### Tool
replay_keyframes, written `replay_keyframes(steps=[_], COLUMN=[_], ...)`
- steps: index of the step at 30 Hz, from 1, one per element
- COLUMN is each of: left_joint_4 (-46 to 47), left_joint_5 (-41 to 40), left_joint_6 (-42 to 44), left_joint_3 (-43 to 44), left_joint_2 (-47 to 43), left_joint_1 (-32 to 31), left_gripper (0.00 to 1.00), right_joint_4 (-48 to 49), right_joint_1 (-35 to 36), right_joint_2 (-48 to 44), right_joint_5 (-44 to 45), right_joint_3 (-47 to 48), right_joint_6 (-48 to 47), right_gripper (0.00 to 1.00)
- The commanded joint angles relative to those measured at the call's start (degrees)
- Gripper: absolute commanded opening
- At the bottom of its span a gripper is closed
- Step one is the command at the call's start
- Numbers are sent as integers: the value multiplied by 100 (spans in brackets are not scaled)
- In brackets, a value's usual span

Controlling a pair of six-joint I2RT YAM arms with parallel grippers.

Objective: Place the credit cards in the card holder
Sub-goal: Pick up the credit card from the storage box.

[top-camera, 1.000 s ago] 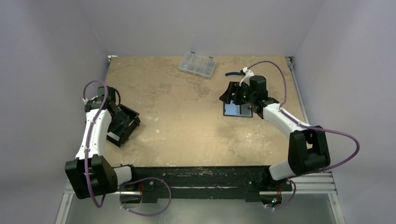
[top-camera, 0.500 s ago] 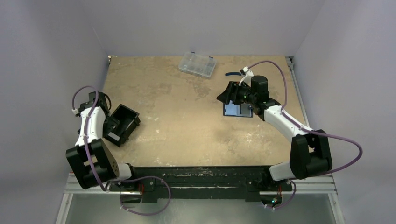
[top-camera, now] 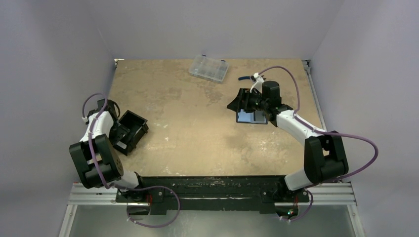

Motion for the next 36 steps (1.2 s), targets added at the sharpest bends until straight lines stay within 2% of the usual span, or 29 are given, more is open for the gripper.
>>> replay_keyframes(steps=[1,6,21,27,36], left_joint_4=[57,-189,-755,-695,-489], left_joint_5=[-43,-57,-215,-162,-91], left_joint_6=[-102,-205,-338,-174,-22], left_joint_3=[-29,16,358,406,441], left_joint_2=[53,-67,-171,-190,-138], left_joint_1=[61,68,67,64,66], left_gripper=[99,88,75,61,30], right_joint_4=[169,143,152,166,165], right_joint_1=[25,24,24,25,23], right_joint_2=[-29,-32,2,18,19], right_joint_5=[-111,-139,-201,-200,-179], right_joint_3=[153,171,180,180,180], right_joint_6=[-8,-17,1,1,1], right_gripper=[72,72,75,75,75])
